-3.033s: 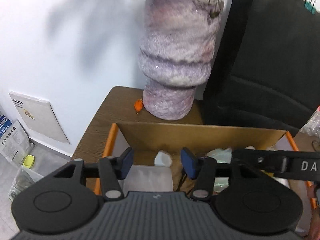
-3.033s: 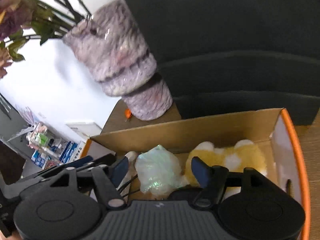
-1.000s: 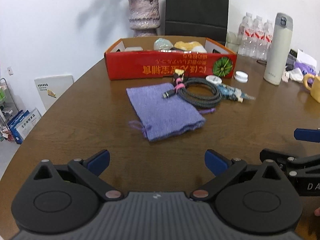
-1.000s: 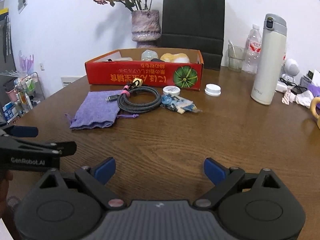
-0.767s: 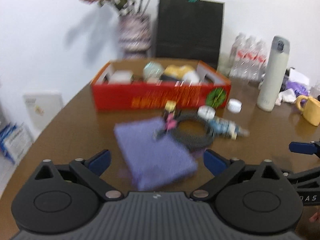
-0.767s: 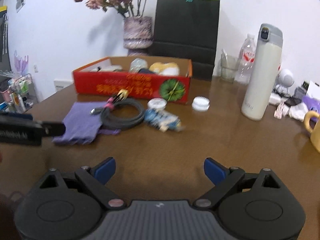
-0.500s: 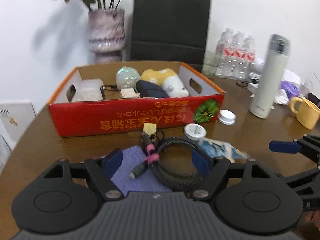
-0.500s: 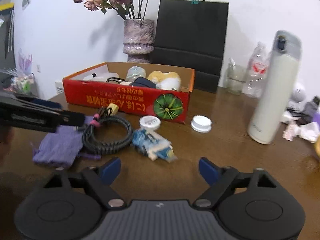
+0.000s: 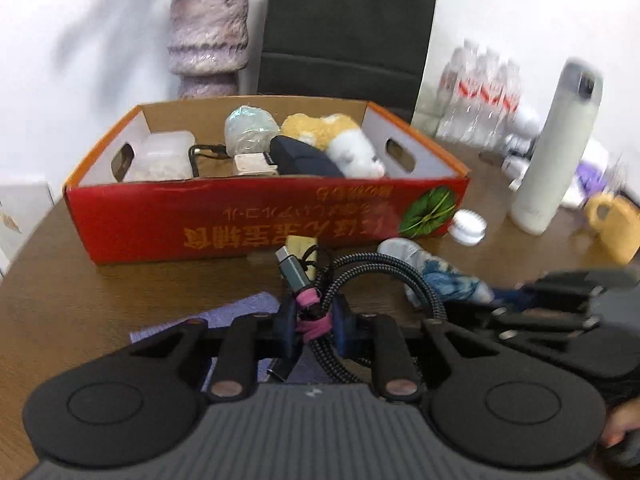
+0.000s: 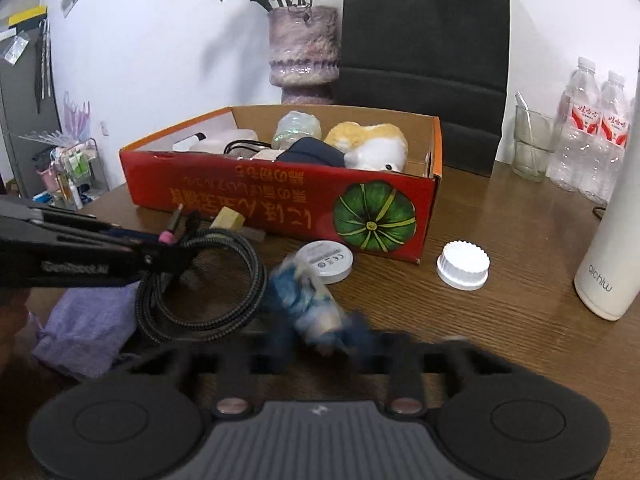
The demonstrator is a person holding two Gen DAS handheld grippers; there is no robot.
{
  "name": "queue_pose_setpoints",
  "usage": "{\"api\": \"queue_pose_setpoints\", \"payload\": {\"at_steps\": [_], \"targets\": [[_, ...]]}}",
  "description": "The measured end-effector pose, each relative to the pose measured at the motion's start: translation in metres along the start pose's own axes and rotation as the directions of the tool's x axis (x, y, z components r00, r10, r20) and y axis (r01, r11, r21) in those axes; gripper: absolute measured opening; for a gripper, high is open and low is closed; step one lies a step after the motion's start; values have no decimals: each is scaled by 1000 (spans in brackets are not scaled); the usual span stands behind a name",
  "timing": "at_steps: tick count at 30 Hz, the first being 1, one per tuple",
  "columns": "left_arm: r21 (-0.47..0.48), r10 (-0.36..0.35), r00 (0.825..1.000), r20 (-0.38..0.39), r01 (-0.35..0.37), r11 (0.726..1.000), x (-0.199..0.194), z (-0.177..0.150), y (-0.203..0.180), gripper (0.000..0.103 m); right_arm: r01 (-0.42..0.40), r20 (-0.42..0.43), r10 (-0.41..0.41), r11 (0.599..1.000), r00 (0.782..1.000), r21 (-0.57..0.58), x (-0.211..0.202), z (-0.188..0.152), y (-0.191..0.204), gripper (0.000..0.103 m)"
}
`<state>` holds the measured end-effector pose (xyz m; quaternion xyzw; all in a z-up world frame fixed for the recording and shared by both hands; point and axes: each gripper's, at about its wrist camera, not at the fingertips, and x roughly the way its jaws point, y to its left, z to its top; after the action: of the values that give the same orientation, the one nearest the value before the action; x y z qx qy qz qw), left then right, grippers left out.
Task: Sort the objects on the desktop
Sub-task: 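Carry the cable and packet into the cardboard box and open both tools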
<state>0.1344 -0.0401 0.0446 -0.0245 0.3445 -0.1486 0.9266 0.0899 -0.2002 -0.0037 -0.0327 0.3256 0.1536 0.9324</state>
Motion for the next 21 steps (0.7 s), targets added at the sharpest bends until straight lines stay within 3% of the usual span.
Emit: {"api": "queue_pose_setpoints", "payload": {"at_steps": [8, 12, 18, 21], "targets": [[-112, -10, 992, 129, 24, 993, -58, 21, 13, 19, 26, 100, -32, 998, 994, 62, -35, 5, -1, 14], [-102, 48, 976, 212, -27, 994, -79, 48, 28, 19, 29, 159, -42, 996, 986, 82, -58, 18, -2, 14], [-106, 158, 967, 199, -139, 985, -51, 100, 62, 19, 53, 229, -61, 998, 971, 41, -70, 50, 0, 15], [-133, 166, 976, 142, -147, 980, -26, 121, 76, 19, 62, 231, -68, 998, 971, 34, -61, 69, -3, 15]]}}
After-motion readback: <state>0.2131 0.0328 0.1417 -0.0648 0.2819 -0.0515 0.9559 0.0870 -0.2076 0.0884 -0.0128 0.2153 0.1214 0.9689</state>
